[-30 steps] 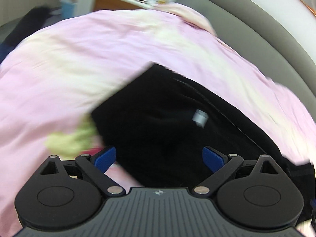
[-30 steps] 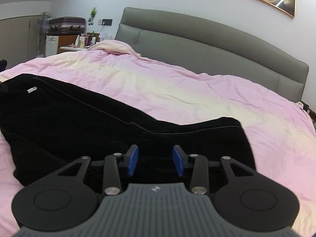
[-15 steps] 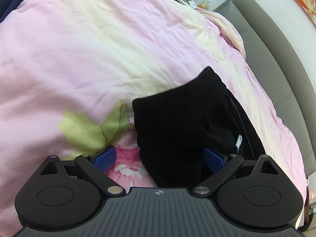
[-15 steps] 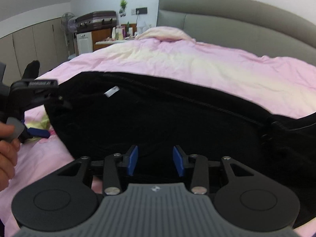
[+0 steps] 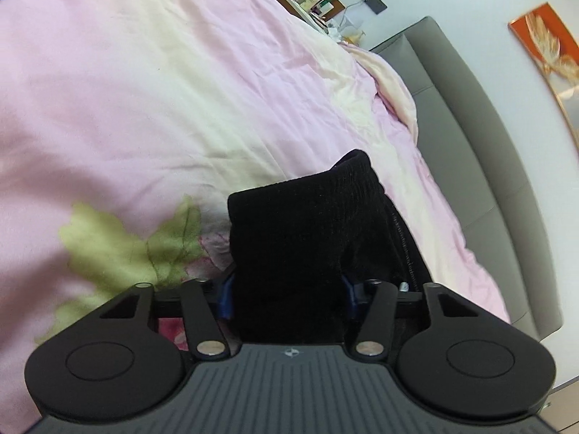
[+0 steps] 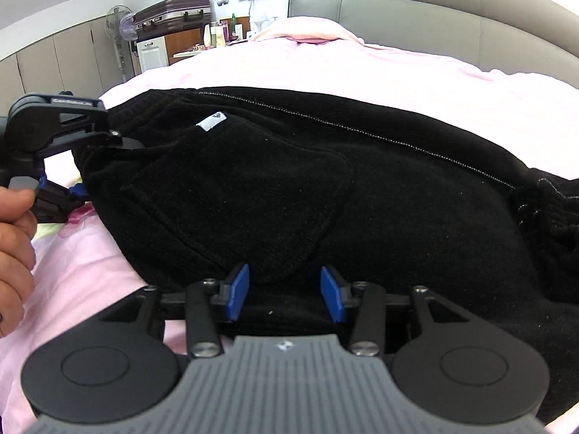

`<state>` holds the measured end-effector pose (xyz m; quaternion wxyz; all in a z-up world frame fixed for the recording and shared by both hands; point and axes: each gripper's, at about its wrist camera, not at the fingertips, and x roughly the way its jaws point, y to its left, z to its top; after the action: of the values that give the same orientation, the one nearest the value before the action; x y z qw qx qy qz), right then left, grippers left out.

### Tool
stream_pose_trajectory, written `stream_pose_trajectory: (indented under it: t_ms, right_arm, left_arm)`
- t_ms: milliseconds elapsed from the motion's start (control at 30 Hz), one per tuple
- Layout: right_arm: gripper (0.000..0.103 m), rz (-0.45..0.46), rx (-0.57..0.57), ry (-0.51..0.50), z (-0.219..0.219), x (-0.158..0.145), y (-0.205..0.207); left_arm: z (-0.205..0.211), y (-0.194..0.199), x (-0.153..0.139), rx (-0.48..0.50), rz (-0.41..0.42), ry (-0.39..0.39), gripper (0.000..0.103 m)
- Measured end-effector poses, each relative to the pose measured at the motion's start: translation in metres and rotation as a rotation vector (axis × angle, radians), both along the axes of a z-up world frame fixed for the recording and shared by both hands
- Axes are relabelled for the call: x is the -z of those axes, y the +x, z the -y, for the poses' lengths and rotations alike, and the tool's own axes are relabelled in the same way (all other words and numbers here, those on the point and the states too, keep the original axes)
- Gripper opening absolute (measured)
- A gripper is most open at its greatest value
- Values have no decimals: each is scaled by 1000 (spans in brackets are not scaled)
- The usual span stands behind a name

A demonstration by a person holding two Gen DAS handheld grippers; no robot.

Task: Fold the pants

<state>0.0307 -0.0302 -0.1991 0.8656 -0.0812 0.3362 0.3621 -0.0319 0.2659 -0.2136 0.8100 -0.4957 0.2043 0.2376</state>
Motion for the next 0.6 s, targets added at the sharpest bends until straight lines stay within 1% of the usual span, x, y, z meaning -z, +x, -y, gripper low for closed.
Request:
stream_pose_trajectory:
  t_ms: [67,100,167,233,333,400,433,500,600]
  right_arm:
    - [41,-1,-4,0,0,0,1]
    - [42,-5,-11,1,1,0,2]
    - [42,-15,-29,10,4,0,4]
    - [41,-42,-35,37,13,1,9]
    - [41,-97,-16,119,28,3,14]
    - [41,-112,-1,182,40,1,16]
    - [41,-105,11,204,47,-2,15]
    - [41,-54,38,211,61,-12,13]
    - [42,38,95,173,84,-29,14]
  left_arm:
    - [4,0,-11,18,23,40,51]
    - [8,1,-18,30,22,79,49]
    - [28,8,-42,74,-5,237,49]
    - [54,16,-64,131,-13,389,49]
    - [92,29,-90,248,-2,593,47]
    - [115,40,-103,326,3,712,47]
    - [126,46,-107,368,3,764,47]
    - [150,58,-112,446,-12,868,47]
    - [185,75,-108,554,-26,996,48]
